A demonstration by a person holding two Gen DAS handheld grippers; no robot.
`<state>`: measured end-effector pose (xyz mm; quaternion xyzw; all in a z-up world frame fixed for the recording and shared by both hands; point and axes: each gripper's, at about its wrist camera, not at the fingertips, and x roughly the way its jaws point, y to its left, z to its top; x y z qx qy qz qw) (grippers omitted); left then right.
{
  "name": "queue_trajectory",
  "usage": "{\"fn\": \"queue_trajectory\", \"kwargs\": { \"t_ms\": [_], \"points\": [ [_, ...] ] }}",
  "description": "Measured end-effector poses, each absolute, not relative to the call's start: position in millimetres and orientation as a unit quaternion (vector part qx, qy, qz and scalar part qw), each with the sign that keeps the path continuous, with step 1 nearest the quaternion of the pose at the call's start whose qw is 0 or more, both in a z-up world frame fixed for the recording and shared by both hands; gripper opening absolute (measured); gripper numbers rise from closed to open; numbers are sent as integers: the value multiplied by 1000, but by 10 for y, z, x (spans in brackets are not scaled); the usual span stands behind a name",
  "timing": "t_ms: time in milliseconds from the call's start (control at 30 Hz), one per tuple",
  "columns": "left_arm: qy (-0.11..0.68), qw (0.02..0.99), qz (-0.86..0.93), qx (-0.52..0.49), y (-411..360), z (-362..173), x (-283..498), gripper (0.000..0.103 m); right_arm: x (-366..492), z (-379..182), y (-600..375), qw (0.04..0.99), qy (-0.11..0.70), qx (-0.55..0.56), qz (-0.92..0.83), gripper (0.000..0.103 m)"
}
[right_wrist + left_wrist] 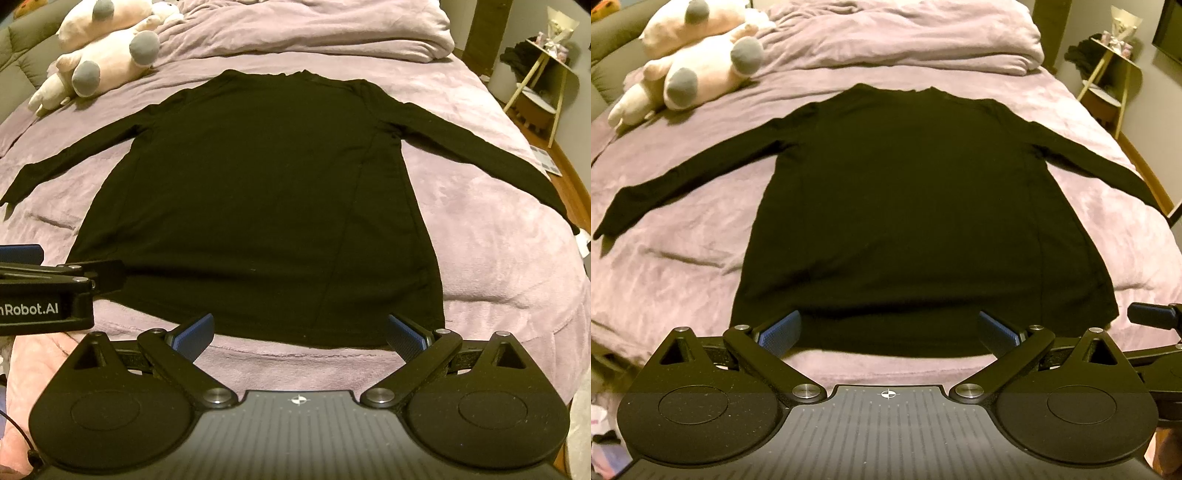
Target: Fold small clothes
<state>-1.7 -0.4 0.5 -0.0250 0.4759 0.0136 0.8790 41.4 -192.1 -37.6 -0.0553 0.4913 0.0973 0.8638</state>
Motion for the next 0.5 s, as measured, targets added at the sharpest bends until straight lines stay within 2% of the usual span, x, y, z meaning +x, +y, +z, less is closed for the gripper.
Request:
{"fn": "queue_trajectory", "kwargs": {
  "t_ms": [500],
  "points": [
    [482, 876, 14, -22, -21, -14, -8, 103, 416, -375, -1928, 865, 490, -55, 96, 99]
  ]
}}
